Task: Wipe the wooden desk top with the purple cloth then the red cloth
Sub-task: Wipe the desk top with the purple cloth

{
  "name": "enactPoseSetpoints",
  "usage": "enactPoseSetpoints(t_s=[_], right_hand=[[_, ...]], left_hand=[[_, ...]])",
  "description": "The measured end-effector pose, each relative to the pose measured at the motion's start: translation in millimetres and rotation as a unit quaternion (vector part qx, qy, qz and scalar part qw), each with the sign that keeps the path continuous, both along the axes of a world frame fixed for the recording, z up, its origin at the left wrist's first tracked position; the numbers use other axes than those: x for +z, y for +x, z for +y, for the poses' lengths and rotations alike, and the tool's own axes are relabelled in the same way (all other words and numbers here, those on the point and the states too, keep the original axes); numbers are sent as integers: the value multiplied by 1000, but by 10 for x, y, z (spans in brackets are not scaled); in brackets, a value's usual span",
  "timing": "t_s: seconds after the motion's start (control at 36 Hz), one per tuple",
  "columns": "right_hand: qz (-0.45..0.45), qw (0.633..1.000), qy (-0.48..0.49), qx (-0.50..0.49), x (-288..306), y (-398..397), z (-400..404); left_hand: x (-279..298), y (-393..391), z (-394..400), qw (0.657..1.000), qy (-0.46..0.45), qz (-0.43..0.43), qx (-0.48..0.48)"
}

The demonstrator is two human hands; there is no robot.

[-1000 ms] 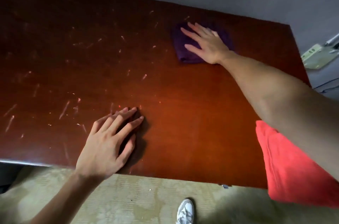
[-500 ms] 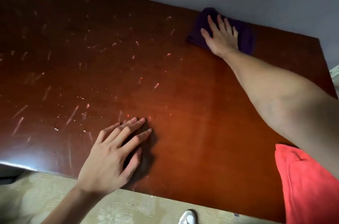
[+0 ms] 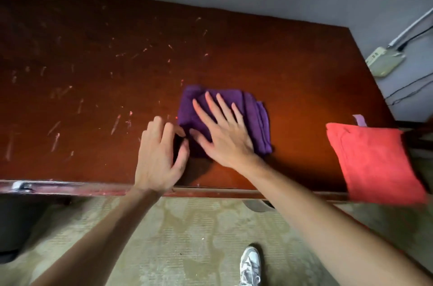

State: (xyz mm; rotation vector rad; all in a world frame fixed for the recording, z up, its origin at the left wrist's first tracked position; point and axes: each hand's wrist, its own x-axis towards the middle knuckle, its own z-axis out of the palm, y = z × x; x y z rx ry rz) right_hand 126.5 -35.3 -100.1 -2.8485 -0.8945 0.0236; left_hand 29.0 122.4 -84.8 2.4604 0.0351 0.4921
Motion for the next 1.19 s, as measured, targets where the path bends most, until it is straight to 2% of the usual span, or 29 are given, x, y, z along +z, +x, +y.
enactPoseSetpoints(t_s=[0.08, 0.19, 0.31, 0.42, 0.5, 0.67, 1.0, 1.08, 1.19], right_hand=[[-9, 999, -8, 38, -31, -490, -10], [-23, 996, -2, 89, -64, -701, -64], [-25, 983, -16, 184, -25, -491, -149], [7, 952, -38, 303, 98, -24, -168], [13, 940, -44, 338, 139, 385, -73], [-17, 955, -50, 292, 128, 1380, 208], [17, 971, -60, 230, 246, 2926, 817], [26, 981, -46, 186, 268, 3183, 982], [31, 997, -17, 70, 262, 3337, 1213]], left_hand=[[62, -38, 119, 1000, -15, -14, 20], [92, -113, 475, 995, 89, 26, 40], [55, -185, 892, 983, 176, 53, 20], [-3, -259, 1114, 976, 190, 102, -4], [-36, -288, 1151, 970, 202, 130, -24], [-24, -285, 1133, 971, 192, 141, -37], [-29, -255, 1180, 958, 187, 209, -61], [-62, -253, 1201, 959, 180, 206, -68], [-78, -249, 1210, 962, 168, 203, -68]])
